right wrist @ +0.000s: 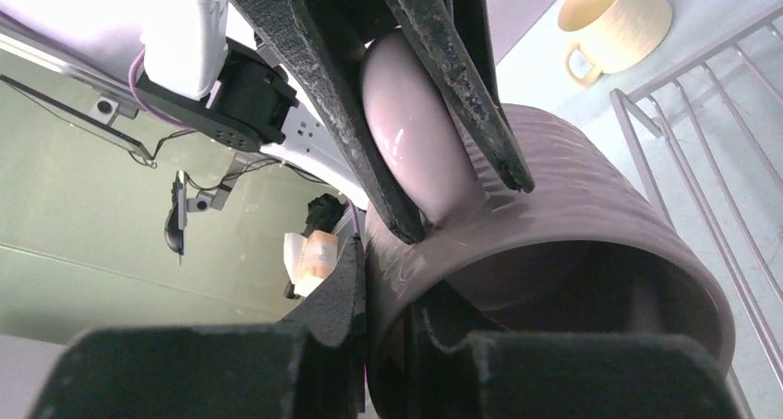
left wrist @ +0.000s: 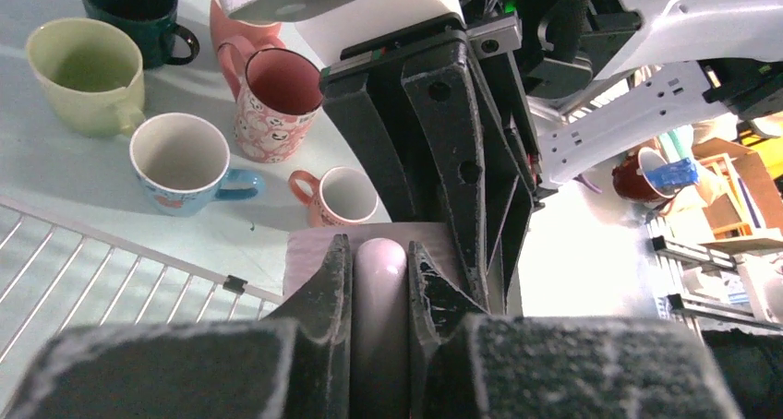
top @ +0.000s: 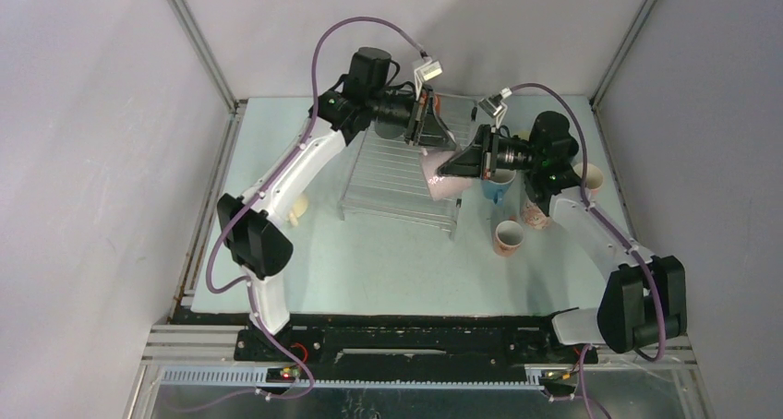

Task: Unload the cups from the dish rack
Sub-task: Place the cup at the center of the board.

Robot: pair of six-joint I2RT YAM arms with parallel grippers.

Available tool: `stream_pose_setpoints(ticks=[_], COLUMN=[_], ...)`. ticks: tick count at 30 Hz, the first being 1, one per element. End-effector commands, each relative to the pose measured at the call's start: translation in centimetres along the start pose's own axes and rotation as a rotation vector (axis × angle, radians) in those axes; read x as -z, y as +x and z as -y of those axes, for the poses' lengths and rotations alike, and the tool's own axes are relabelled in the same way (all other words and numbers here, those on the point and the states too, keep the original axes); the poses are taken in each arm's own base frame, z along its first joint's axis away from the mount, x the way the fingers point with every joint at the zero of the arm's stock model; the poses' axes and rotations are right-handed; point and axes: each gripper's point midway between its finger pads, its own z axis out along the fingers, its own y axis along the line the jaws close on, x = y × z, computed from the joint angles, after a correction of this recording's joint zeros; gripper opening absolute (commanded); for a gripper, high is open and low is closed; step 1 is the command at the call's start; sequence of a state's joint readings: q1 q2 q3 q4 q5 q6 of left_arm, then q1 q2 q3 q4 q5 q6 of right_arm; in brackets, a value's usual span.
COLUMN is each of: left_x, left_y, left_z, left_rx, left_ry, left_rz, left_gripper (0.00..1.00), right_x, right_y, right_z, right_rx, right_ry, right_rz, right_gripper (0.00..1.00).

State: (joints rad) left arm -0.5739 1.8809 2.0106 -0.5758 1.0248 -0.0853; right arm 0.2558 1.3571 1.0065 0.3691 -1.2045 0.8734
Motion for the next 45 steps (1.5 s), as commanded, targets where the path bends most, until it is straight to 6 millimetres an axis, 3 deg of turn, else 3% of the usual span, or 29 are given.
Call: stream_pose_setpoints(ticks=[1,6,10,14,18,24,32,39,45], left_x=[1.3,1.6,2.4,4.0,6.6,8.6,7.3,5.8,4.6], left_y=[-2.9,-3.0,-3.9,-5.1,-6.1,-4.6,0.8,3.7,5.5], left_z=[1.6,0.4,-0.2,-1.3,-2.3,-2.2,0.7,4.2,5.7], left_rx=[-0.047,-0.028,-0.030,-0.012,0.005,0.092,0.142,0.151,0.156], left_ry=[-0.066,-0.154,-0.238,-0.367,-0.538,-0.677,-0.713,-0.636,-0.579], left_rz=[0.079,0.104,0.144,0.202,0.277,0.323,0.247,0.189,0.140], left_gripper=[0.08,0.63,0.98,1.00,1.00,1.00,1.00,1.00,1.00], right_x=[0.2,0.5,0.8,1.3,2.8,6.6,14.4,21.3,26.1], right_y=[-0.4,-0.7,-0.8,-1.0,-0.8,0.3,2.2,4.6,5.1], right_z=[-1.8,-2.0,-1.9,-1.8,0.0,2.1,2.7,3.4,4.4], right_rx=[0.053,0.062,0.064,0.060,0.019,-0.023,-0.091,-0.198,-0.261], right_ry=[0.002,0.045,0.094,0.165,0.365,0.667,1.103,1.441,1.644], right_rz=[0.034,0.072,0.091,0.121,0.161,0.241,0.375,0.498,0.586], right_gripper=[0.00,0.00,0.00,0.00,0.00,0.00,0.00,0.00,0.00])
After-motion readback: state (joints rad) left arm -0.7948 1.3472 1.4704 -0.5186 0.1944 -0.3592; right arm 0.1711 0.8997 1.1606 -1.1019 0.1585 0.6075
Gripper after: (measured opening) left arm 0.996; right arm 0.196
